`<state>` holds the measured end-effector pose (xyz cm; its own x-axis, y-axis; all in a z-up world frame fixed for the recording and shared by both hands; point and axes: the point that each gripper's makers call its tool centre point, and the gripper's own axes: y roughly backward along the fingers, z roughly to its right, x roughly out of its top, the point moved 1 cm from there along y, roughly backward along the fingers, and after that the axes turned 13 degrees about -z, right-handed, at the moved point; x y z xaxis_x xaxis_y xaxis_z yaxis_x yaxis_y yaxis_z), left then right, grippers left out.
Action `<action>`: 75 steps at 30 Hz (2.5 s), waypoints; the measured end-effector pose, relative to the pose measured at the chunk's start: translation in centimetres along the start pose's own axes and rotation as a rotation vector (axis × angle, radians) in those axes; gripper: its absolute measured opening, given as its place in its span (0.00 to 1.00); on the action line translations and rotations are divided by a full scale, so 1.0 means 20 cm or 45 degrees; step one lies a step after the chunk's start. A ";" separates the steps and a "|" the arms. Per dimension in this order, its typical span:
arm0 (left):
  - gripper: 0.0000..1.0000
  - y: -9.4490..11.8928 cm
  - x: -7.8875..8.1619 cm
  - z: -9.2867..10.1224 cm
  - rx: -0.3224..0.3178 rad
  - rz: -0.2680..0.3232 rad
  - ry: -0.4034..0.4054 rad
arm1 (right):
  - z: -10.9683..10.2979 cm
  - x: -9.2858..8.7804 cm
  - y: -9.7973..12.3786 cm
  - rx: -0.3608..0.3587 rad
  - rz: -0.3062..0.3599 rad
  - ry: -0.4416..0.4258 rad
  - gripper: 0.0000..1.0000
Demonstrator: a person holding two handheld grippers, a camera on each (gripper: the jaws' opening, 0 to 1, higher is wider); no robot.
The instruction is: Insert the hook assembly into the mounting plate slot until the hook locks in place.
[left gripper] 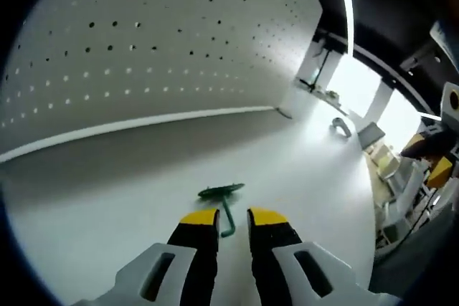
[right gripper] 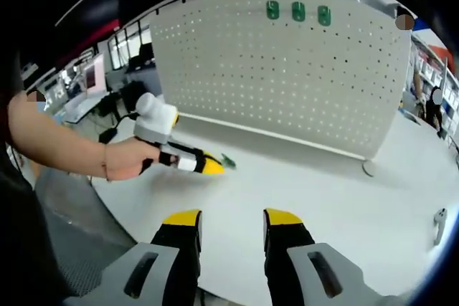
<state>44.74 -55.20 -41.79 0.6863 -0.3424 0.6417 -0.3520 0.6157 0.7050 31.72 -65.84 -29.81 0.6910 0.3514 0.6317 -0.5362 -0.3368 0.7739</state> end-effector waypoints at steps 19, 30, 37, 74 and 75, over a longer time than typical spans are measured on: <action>0.03 0.03 0.00 0.02 0.010 -0.042 -0.050 | 0.00 0.01 -0.01 0.002 0.006 0.000 0.33; 0.02 0.15 0.06 -0.01 0.042 -0.023 -0.065 | -0.03 0.06 0.00 0.009 0.042 0.024 0.33; 0.02 0.27 0.09 -0.01 0.083 -0.015 -0.092 | -0.07 0.08 0.02 0.020 0.065 0.043 0.33; 0.02 1.12 0.00 0.27 0.247 -0.032 -0.133 | -0.49 0.28 0.06 0.242 0.184 0.315 0.32; 0.02 1.13 -0.01 0.29 0.249 -0.037 -0.132 | -0.51 0.29 0.06 0.258 0.191 0.327 0.32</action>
<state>32.99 -45.34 -24.30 0.6323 -0.4354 0.6408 -0.4568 0.4586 0.7623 30.18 -55.27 -24.74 0.4537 0.4840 0.7482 -0.4978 -0.5588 0.6633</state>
